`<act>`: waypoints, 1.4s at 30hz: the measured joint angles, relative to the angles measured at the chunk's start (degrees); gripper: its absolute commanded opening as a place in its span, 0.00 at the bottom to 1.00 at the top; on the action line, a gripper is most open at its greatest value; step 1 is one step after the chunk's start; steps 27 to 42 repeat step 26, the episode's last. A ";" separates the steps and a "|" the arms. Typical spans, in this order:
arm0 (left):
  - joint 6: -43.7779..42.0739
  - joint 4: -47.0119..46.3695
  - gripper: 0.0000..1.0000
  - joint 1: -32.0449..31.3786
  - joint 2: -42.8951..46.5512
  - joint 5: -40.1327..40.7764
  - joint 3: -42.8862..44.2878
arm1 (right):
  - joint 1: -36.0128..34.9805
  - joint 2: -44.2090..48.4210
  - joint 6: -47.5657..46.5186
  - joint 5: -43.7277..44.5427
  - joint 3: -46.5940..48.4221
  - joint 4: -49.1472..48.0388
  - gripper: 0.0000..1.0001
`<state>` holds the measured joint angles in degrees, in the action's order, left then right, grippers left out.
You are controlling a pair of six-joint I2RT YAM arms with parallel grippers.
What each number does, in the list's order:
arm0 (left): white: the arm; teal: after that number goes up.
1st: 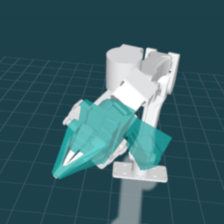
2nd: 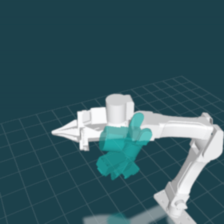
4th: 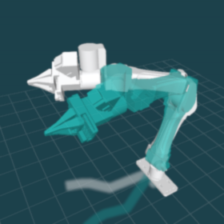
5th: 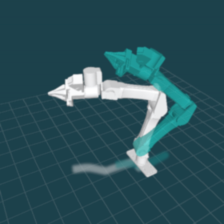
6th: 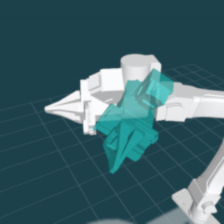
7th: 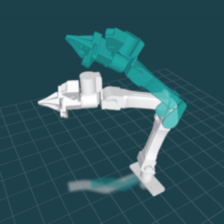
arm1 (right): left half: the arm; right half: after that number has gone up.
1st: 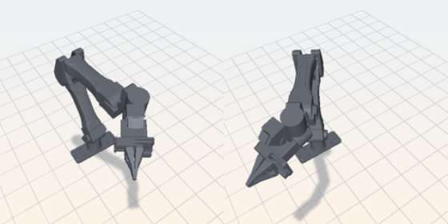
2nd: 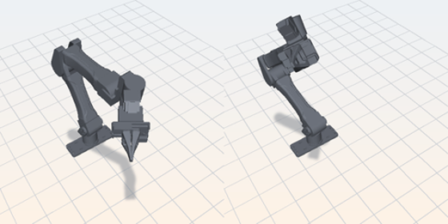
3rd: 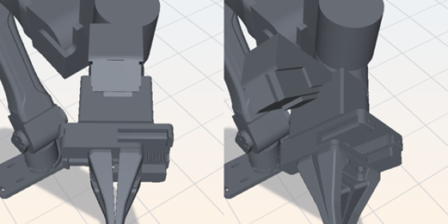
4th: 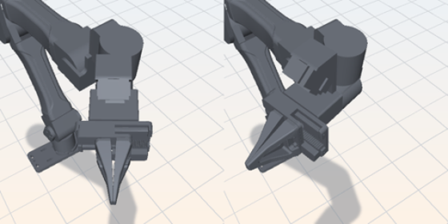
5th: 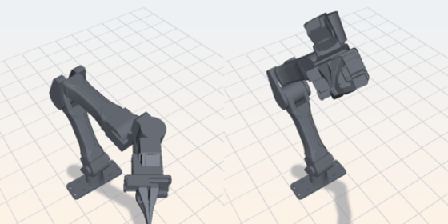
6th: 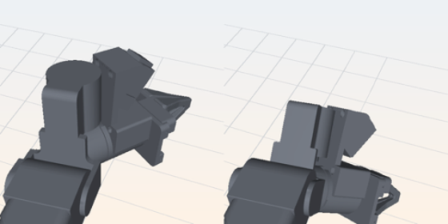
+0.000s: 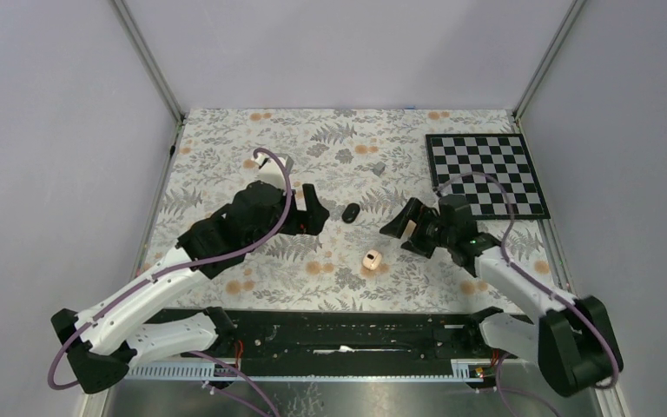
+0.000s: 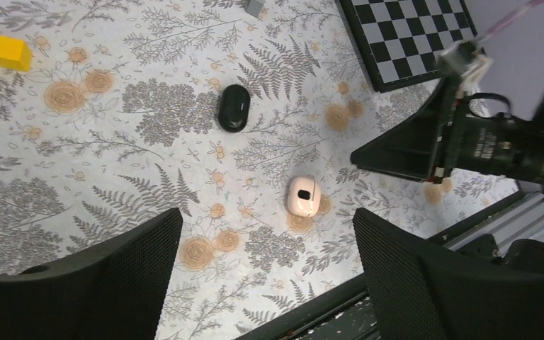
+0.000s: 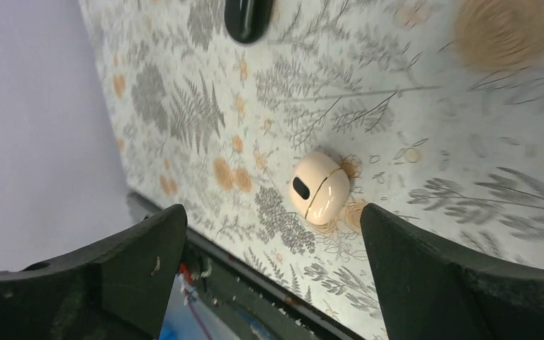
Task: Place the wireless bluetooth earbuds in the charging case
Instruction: Place the charging case at the center of the board, then reset both arms
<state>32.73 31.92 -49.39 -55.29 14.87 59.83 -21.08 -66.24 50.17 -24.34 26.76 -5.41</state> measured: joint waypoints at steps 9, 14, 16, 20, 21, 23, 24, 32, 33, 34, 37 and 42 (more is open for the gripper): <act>-0.26 -0.31 0.99 0.00 -0.57 -1.03 0.02 | 0.02 18.49 -10.36 28.70 17.57 36.24 1.00; -0.79 0.74 0.99 0.00 -0.57 1.22 0.07 | 0.02 24.26 -10.84 42.56 22.27 49.42 1.00; -0.94 1.36 0.99 0.04 -0.52 2.47 0.09 | 0.02 26.03 -10.60 44.96 22.67 52.17 1.00; -0.85 1.84 0.99 0.04 0.50 5.44 0.07 | 0.02 28.72 -9.73 46.95 22.64 55.43 1.00; -0.72 1.84 0.99 0.04 1.01 6.29 0.04 | 0.02 29.14 -9.44 47.30 22.56 55.91 1.00; -0.57 1.70 0.99 0.04 2.32 7.91 -0.09 | 0.02 29.81 -9.05 47.47 22.40 56.54 0.99; -0.46 1.44 0.99 0.04 2.99 8.48 -0.28 | 0.02 29.92 -8.90 47.50 22.40 56.81 1.00; -0.07 1.33 0.99 0.04 4.24 9.53 -0.63 | 0.02 29.92 -8.68 47.67 22.27 57.00 0.99; -0.07 1.33 0.99 0.04 4.24 9.53 -0.63 | 0.02 29.92 -8.68 47.67 22.27 57.00 0.99; -0.07 1.33 0.99 0.04 4.24 9.53 -0.63 | 0.02 29.92 -8.68 47.67 22.27 57.00 0.99; -0.07 1.33 0.99 0.04 4.24 9.53 -0.63 | 0.02 29.92 -8.68 47.67 22.27 57.00 0.99; -0.07 1.33 0.99 0.04 4.24 9.53 -0.63 | 0.02 29.92 -8.68 47.67 22.27 57.00 0.99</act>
